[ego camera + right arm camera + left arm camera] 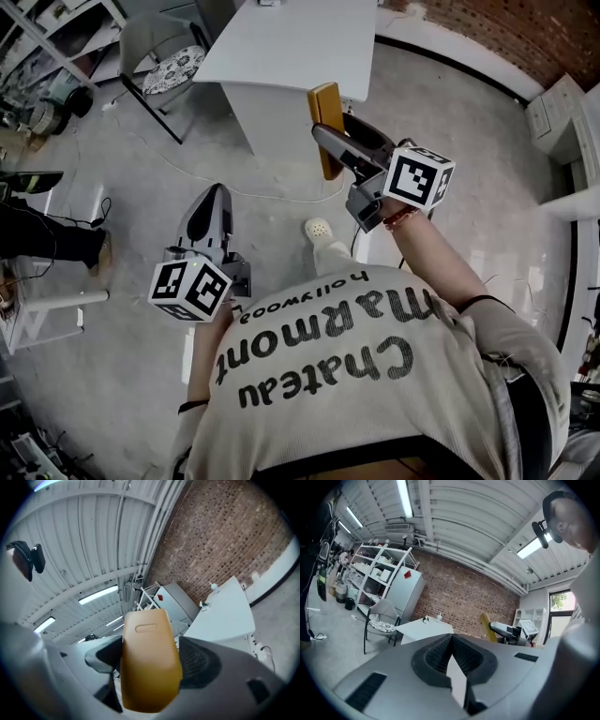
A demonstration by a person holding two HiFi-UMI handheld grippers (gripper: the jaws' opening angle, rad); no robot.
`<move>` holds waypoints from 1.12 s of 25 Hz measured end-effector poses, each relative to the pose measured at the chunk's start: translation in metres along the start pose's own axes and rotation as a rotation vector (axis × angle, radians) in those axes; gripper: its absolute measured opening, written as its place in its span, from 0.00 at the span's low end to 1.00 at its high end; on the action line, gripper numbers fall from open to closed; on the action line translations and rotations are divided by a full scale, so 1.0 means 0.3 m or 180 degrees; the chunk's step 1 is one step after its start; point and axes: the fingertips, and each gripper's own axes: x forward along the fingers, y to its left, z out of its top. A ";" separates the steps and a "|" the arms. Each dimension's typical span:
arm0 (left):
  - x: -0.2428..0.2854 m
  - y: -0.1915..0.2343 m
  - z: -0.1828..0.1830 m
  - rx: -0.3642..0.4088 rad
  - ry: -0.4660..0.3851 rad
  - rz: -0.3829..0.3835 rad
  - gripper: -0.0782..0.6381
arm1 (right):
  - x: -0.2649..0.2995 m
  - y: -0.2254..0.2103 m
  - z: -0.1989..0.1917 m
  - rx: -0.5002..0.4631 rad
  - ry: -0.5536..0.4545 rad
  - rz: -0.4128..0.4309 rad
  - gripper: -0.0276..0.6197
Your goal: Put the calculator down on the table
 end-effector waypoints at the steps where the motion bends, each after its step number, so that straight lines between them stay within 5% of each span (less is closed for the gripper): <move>1: -0.009 0.022 0.000 -0.0006 -0.0028 0.0037 0.11 | 0.022 -0.008 -0.005 -0.0018 0.0016 -0.0002 0.64; 8: 0.045 0.170 0.077 -0.0018 -0.0174 0.0222 0.11 | 0.219 -0.069 0.066 -0.0110 0.0014 0.0062 0.63; 28: 0.564 0.416 0.292 -0.0022 -0.0418 0.0570 0.11 | 0.796 -0.371 0.321 -0.0261 0.0297 0.0513 0.63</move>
